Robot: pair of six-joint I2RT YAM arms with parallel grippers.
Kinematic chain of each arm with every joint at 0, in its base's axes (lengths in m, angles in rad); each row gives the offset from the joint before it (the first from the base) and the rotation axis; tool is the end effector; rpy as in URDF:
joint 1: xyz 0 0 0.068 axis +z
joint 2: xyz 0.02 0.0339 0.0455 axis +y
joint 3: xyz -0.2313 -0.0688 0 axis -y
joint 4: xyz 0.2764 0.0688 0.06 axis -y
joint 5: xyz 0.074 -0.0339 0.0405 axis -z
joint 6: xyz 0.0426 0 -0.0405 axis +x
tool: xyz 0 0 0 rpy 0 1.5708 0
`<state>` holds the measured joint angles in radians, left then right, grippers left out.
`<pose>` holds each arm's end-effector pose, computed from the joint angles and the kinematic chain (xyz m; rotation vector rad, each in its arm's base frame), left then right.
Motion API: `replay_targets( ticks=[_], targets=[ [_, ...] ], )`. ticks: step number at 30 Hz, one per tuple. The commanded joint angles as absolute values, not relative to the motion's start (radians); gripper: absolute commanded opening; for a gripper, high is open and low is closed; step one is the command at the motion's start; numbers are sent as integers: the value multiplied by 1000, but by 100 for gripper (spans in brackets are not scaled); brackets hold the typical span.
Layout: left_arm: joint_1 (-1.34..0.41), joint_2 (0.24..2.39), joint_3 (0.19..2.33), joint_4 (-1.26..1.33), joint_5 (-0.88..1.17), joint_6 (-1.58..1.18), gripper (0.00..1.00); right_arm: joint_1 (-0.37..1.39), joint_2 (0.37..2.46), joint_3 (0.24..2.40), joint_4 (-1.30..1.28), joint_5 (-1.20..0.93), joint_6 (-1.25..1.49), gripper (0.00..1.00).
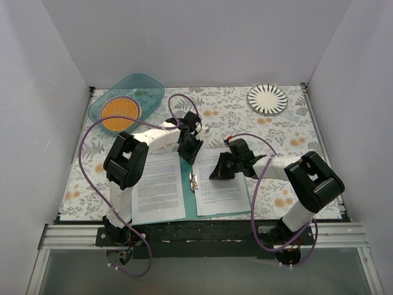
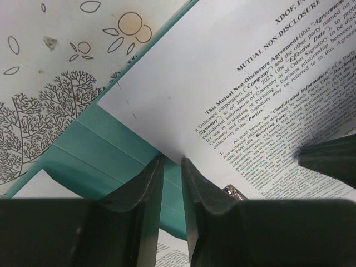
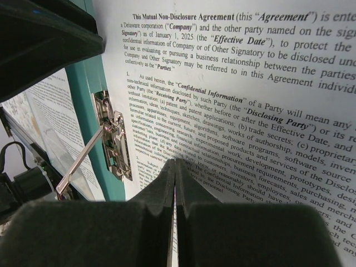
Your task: Put the files into the folder
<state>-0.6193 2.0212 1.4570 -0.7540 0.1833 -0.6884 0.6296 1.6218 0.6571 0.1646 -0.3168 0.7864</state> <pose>0.3337 -0.2474 0.1124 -0.0691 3.0182 -0.4534 0.2495 0.1982 0.0694 0.0354 2.5812 0.9921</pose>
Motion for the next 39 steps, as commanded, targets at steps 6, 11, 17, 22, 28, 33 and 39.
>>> replay_targets(
  ticks=[6, 11, 17, 22, 28, 33, 39],
  targets=[
    [-646, 2006, 1372, -651, 75, -689, 18, 637, 1608, 594, 84, -250, 739, 1],
    [-661, 2026, 1341, -640, 28, -690, 16, 661, 1488, 595, 170, -233, 668, 1],
    [-666, 2036, 1313, -650, 44, -696, 15, 716, 1307, 623, 285, -178, 552, 4],
    [-673, 2045, 1304, -653, 69, -704, 15, 804, 1319, 722, 258, -92, 433, 2],
    [-676, 2045, 1308, -666, 81, -696, 14, 903, 1396, 793, 275, -17, 350, 1],
    [-676, 2048, 1315, -672, 87, -693, 14, 962, 1440, 802, 314, 50, 302, 1],
    [-676, 2046, 1321, -681, 104, -696, 14, 1032, 1486, 793, 362, 147, 267, 1]
  ],
)
